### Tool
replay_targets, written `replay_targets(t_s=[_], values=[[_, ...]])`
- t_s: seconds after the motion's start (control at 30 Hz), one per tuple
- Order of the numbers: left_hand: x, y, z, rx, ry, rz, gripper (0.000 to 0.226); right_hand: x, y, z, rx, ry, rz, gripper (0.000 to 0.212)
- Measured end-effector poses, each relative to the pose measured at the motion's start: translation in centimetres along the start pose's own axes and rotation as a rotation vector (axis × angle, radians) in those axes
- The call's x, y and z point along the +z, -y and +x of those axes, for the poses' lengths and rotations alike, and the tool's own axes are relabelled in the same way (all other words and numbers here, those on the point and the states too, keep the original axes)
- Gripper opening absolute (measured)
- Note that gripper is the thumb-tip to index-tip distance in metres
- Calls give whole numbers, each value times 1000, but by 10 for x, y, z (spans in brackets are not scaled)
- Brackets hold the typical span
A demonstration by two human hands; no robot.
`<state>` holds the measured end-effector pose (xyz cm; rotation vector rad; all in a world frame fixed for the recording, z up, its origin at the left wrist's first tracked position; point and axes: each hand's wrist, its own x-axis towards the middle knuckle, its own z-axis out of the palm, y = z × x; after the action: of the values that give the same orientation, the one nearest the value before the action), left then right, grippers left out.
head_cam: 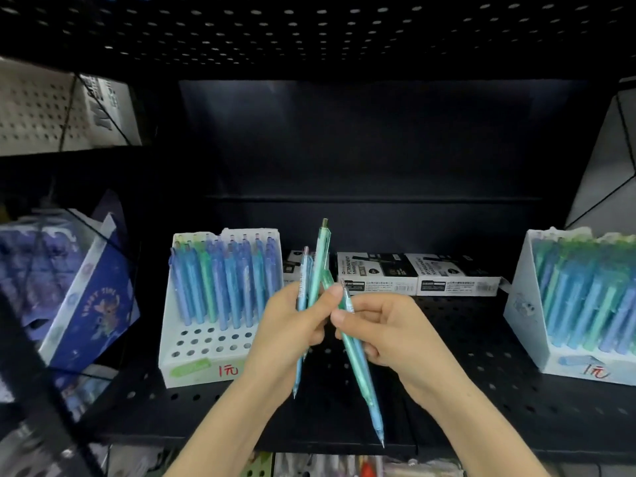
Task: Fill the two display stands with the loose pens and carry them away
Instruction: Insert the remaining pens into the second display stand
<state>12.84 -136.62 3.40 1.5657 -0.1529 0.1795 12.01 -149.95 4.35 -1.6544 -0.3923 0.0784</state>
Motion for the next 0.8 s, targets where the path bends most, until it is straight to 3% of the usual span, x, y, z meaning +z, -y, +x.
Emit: replay_targets(t_s=[0.1, 0.27, 0.4, 0.5, 0.63, 0.8], values=[[-21, -6, -10, 40, -87, -8, 24, 19, 6, 3, -99, -21, -40, 14], [-75, -19, -26, 115, -259, 84, 33, 36, 14, 24, -321, -227, -104, 34], [-123, -22, -39, 165, -369, 119, 28, 60, 29, 41, -479, -196, -202, 25], [-145, -12, -43, 112, -389, 126, 26, 79, 34, 58, -529, -139, -295, 7], [-152, 8, -40, 29, -376, 126, 18, 98, 34, 82, -548, -72, -454, 20], [-158, 22, -31, 15, -416, 102, 8, 107, 31, 97, -565, -14, -592, 13]])
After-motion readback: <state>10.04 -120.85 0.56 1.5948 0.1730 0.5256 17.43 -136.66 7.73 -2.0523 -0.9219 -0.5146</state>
